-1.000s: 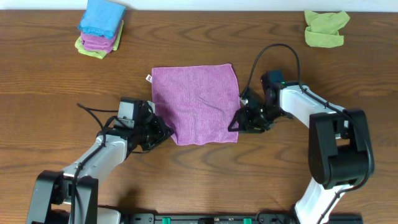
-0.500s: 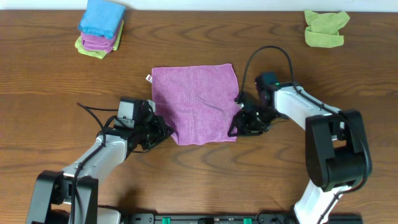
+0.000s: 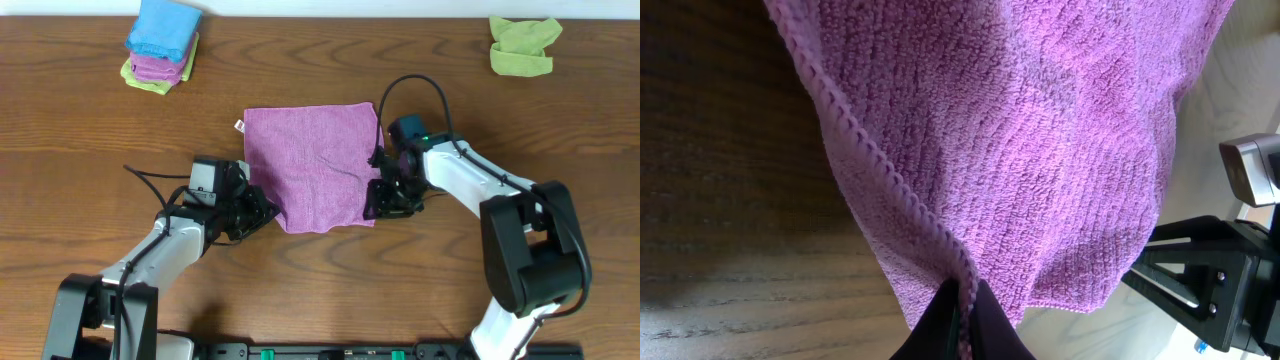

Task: Fold the cloth
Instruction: 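Lift both held corners and carry them toward the cloth's far edge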

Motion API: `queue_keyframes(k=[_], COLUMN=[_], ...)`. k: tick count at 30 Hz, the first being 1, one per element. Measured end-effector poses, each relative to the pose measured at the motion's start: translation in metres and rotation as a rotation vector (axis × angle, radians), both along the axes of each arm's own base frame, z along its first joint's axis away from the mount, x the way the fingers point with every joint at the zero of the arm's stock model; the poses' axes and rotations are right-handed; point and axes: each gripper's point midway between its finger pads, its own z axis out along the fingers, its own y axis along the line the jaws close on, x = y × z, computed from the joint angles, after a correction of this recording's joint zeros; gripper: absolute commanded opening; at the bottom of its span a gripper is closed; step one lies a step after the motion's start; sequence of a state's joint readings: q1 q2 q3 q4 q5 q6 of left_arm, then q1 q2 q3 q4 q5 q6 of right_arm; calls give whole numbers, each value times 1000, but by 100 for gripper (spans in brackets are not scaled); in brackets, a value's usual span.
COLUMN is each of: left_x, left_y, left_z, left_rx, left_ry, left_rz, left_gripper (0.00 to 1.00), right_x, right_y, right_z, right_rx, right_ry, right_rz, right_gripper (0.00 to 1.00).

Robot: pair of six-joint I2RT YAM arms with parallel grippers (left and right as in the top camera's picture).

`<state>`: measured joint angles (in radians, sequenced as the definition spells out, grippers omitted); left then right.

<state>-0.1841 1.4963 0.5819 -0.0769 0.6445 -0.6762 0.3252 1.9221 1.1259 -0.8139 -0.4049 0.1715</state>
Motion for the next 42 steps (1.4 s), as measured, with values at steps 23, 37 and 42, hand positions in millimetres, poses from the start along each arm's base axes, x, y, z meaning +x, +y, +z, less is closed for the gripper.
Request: queue_keyframes(k=[23,37,42], left_x=[0,23,36], left_y=[-1,-4,-3], left_z=[0,34,62], left_rx=[-3,22,39], left_ry=[0,-63,-152], left_rz=[-2,-61,-63], left_gripper=[6,6,6], right_x=[12,-3,5], right_y=[-5,-40,-43], right_z=[-5,0,13], right_rx=[-310,-511,-535], right_ry=[-164,-72,-108], right_rz=[0,35,32], right_gripper=[1,1,1])
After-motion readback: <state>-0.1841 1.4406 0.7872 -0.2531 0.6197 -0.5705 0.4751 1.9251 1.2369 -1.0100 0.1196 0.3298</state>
